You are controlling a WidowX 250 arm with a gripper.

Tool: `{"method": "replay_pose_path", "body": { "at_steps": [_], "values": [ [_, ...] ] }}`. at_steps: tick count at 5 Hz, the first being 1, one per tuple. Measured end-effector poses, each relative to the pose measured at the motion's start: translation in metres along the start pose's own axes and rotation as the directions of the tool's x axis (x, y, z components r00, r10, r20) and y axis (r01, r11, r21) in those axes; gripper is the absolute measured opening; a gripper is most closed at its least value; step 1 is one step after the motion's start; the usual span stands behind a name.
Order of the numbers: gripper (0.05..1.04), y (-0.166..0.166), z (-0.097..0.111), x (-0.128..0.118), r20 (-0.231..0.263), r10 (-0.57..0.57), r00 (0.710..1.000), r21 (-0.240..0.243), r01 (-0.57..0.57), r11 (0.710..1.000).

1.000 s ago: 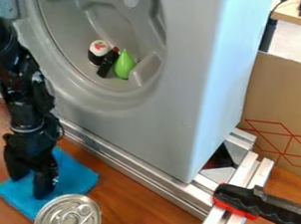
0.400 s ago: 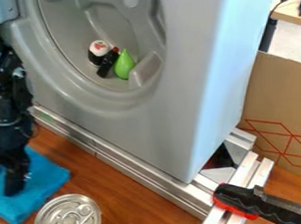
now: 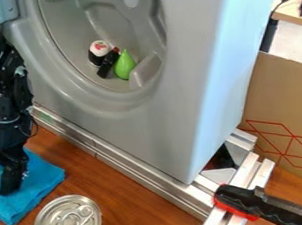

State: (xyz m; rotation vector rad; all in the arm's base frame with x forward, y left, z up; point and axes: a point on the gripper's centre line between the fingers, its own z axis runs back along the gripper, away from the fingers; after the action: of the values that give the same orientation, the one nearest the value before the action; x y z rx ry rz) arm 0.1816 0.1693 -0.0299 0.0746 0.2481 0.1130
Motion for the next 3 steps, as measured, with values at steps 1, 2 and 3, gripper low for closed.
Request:
{"method": "replay_pose_path", "body": {
  "at_steps": [1, 2, 3],
  "values": [
    [1.000, 0.001, 0.001, 0.005, -0.003, -0.011, 1.000, 0.010, 0.011, 1.000],
    [1.000, -0.002, 0.005, 0.007, -0.008, 0.022, 1.000, 0.041, -0.022, 0.999],
    [1.000, -0.013, 0.021, 0.009, 0.025, 0.019, 1.000, 0.066, -0.021, 0.998]
  ]
}}
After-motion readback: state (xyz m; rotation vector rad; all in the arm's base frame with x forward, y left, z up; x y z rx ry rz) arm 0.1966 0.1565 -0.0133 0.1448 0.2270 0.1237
